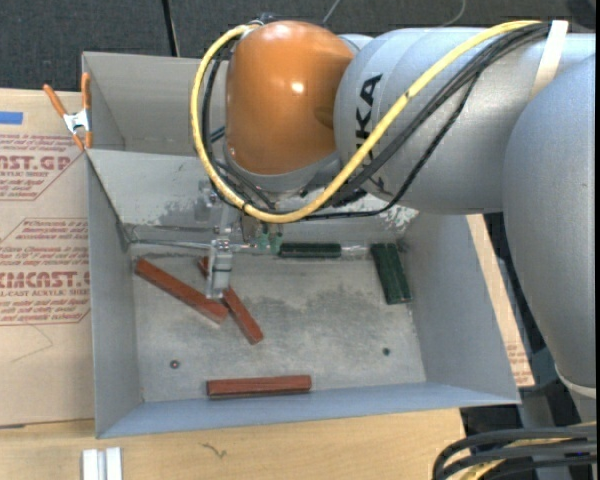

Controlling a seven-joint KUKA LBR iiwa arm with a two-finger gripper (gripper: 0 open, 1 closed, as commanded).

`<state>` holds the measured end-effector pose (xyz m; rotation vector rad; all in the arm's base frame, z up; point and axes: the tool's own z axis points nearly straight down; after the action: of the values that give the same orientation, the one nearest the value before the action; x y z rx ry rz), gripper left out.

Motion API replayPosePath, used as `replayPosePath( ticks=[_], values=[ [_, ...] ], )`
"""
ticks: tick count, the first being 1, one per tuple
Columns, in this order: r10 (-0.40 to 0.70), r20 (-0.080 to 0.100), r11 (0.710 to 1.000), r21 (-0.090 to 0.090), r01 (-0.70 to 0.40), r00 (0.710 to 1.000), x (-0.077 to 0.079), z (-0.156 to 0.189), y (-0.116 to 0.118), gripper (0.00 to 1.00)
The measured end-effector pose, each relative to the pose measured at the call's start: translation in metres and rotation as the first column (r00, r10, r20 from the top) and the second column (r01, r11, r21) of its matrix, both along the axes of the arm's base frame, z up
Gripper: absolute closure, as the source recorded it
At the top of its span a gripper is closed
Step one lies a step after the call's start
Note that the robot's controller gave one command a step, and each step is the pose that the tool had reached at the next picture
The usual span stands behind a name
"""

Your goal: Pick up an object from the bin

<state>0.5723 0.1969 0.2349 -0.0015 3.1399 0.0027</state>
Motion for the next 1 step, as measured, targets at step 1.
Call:
replayPosePath(
  ticks=[1],
  values=[
    [0.244, -0.007, 0.970, -0.002, -0.244, 0.970, -0.0243, -0.1258, 0.0312, 0.00]
  ],
)
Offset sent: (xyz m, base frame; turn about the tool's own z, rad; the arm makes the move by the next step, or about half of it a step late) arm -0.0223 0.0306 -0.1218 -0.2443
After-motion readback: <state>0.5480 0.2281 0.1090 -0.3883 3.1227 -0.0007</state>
